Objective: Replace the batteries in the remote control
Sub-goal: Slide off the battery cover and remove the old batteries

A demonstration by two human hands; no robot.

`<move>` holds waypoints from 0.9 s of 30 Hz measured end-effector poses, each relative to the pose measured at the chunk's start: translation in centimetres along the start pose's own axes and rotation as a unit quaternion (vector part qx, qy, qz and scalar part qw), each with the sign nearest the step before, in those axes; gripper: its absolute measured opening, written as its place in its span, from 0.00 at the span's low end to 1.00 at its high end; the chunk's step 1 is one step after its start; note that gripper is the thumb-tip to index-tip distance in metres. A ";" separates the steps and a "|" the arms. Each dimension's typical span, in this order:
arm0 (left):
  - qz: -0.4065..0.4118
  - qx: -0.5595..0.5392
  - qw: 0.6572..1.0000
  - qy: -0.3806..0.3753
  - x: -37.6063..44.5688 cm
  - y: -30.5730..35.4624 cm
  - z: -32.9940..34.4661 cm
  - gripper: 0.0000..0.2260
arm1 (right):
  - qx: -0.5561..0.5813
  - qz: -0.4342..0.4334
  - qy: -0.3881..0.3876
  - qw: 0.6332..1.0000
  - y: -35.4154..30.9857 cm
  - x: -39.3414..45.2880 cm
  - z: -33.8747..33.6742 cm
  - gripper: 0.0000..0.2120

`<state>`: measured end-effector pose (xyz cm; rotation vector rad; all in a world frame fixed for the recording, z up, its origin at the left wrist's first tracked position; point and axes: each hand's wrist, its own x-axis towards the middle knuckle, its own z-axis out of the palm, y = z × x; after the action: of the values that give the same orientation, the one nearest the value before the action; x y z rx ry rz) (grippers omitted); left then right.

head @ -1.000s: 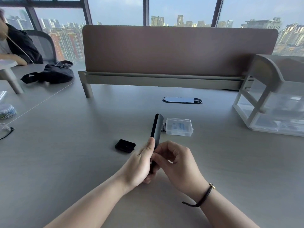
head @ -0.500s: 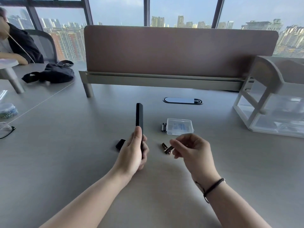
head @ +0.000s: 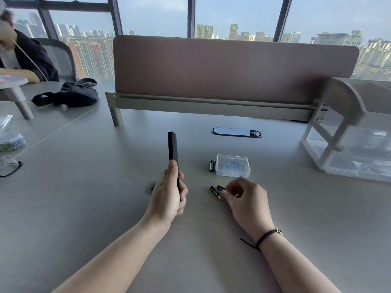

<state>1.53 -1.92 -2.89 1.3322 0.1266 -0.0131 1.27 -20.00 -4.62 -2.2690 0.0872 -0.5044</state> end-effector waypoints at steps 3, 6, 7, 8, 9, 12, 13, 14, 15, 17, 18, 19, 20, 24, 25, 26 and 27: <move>-0.010 -0.003 1.000 -0.011 0.1 -0.2 -0.1 0.23 | 0.003 -0.010 -0.036 0.999 -0.2 -0.3 0.2 0.06; -0.026 -0.013 0.999 -0.017 0.3 -0.3 -0.2 0.24 | 0.020 -0.023 -0.055 0.998 -0.4 -0.8 0.3 0.04; -0.032 -0.019 0.999 -0.017 0.4 -0.3 -0.3 0.24 | 0.024 -0.031 -0.057 0.998 -0.5 -0.9 0.4 0.04; -0.037 -0.024 0.999 -0.016 0.4 -0.3 -0.3 0.25 | 0.026 -0.037 -0.061 0.997 -0.6 -1.0 0.4 0.04; -0.042 -0.028 0.999 -0.015 0.5 -0.3 -0.4 0.25 | 0.029 -0.042 -0.068 0.996 -0.7 -1.2 0.4 0.05; -0.055 -0.032 0.998 -0.016 0.5 -0.2 -0.4 0.25 | 0.037 -0.047 -0.107 0.993 -1.0 -1.5 0.1 0.10; -0.057 -0.032 0.998 -0.016 0.5 -0.3 -0.5 0.26 | 0.033 -0.053 -0.121 0.991 -1.0 -1.6 0.0 0.12; -0.057 -0.032 0.998 -0.016 0.5 -0.3 -0.5 0.26 | 0.026 -0.062 -0.134 0.989 -1.1 -1.7 -0.1 0.14; -0.057 -0.031 0.998 -0.016 0.5 -0.3 -0.5 0.26 | 0.018 -0.071 -0.145 0.987 -1.1 -1.8 -0.1 0.15; -0.059 -0.027 0.998 -0.014 0.6 -0.3 -0.5 0.25 | 0.005 -0.086 -0.159 0.983 -1.1 -1.8 0.0 0.17; -0.061 -0.025 0.998 -0.013 0.6 -0.3 -0.5 0.25 | 0.001 -0.089 -0.164 0.982 -1.0 -1.9 0.0 0.17; -0.064 -0.021 0.998 -0.010 0.7 -0.3 -0.5 0.25 | -0.003 -0.090 -0.167 0.982 -1.0 -1.8 0.1 0.17; -0.067 -0.016 0.998 -0.006 0.8 -0.2 -0.5 0.24 | -0.008 -0.091 -0.169 0.981 -0.9 -1.8 0.1 0.16; -0.081 -0.003 0.997 0.002 1.1 -0.1 -0.7 0.24 | -0.033 -0.107 -0.178 0.978 -0.9 -1.9 0.5 0.12; -0.087 -0.002 0.996 0.001 1.1 -0.1 -0.7 0.23 | -0.036 -0.112 -0.177 0.977 -1.0 -1.9 0.6 0.11; -0.091 -0.001 0.996 0.000 1.2 -0.1 -0.8 0.23 | -0.039 -0.117 -0.175 0.977 -1.0 -2.0 0.8 0.10; -0.093 0.001 0.996 -0.002 1.2 -0.1 -0.9 0.23 | -0.041 -0.121 -0.174 0.976 -1.0 -2.0 0.9 0.09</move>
<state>2.61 -1.01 -3.27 1.3183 0.2468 -0.1739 -0.31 -18.21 -5.11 -2.4279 -0.3548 -0.2233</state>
